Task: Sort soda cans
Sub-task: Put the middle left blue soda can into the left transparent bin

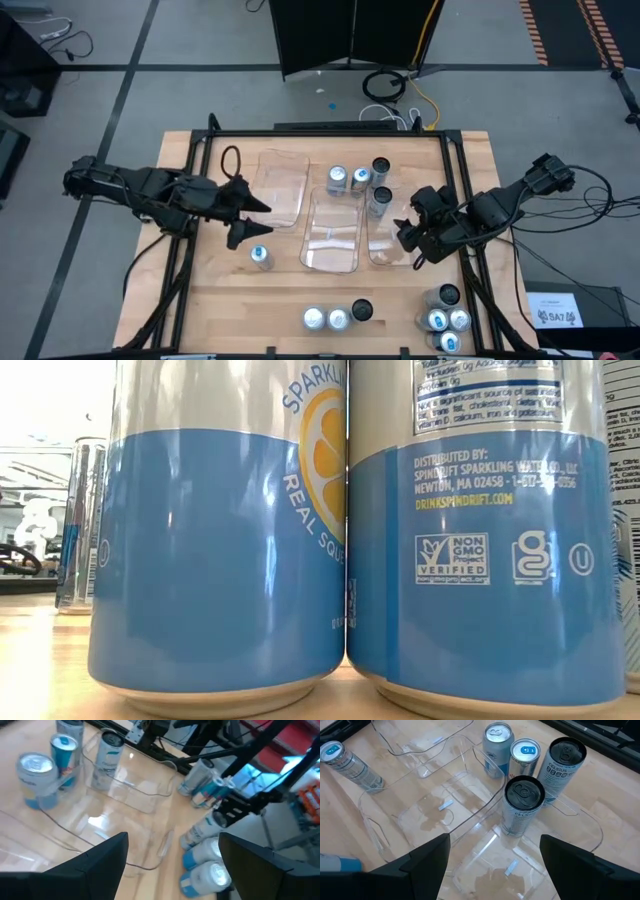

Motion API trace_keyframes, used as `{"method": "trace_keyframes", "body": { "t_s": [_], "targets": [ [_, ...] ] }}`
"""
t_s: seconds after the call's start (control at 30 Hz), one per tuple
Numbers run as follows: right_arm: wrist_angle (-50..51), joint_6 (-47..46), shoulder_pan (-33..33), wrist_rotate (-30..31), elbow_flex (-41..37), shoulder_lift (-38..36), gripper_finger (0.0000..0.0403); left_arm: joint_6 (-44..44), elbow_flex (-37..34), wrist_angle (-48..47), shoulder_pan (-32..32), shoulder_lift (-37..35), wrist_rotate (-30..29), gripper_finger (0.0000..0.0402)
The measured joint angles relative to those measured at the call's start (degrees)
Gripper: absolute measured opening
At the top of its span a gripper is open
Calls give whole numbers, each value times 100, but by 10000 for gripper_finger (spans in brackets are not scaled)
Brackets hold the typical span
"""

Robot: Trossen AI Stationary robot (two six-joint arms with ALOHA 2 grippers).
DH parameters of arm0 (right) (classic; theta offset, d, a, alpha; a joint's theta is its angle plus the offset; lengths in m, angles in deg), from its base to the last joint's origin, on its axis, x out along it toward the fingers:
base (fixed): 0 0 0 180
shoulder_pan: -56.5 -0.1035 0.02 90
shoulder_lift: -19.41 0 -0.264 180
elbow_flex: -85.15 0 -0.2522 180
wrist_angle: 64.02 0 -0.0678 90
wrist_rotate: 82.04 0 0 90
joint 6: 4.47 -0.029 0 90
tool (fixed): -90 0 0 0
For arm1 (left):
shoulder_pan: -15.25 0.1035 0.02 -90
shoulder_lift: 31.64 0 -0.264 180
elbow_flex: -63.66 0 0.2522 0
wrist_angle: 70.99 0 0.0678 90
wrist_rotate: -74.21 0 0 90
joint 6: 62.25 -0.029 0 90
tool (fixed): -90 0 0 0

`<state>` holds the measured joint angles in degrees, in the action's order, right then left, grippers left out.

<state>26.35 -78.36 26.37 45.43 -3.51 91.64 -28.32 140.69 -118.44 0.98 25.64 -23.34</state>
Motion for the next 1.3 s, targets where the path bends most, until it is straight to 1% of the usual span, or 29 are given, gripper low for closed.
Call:
{"method": "trace_keyframes", "body": {
  "t_s": [0.17, 0.23, 0.37, 0.47, 0.67, 0.9, 1.07, 1.3],
  "targets": [
    [-12, 0, 0, 0, 0, 0, 302, 33, 0, -174, 78, 129, -64, 320],
    [-12, 40, 0, 0, 0, 1, 302, 315, 0, -528, 75, 230, -134, 313],
    [-12, 105, 0, 0, 0, 2, 302, 833, 0, -1443, 77, 516, -349, 284],
    [-9, 155, 0, 0, 0, 2, 302, 1362, 0, -1675, 71, 705, -343, 265],
    [-9, 315, 0, -1, 0, 0, 302, 2369, 0, -1730, -96, 966, -15, 256],
    [-7, 624, 0, -3, 0, 1, 302, 3528, 0, -1848, -430, 1157, 30, 255],
    [-7, 809, 0, -5, 0, 0, 302, 4020, 0, -1987, -576, 1402, 29, 255],
    [-7, 1029, 2, -41, 0, 2, 302, 4353, 0, -2010, -681, 1844, 76, 255]
  ]
}}
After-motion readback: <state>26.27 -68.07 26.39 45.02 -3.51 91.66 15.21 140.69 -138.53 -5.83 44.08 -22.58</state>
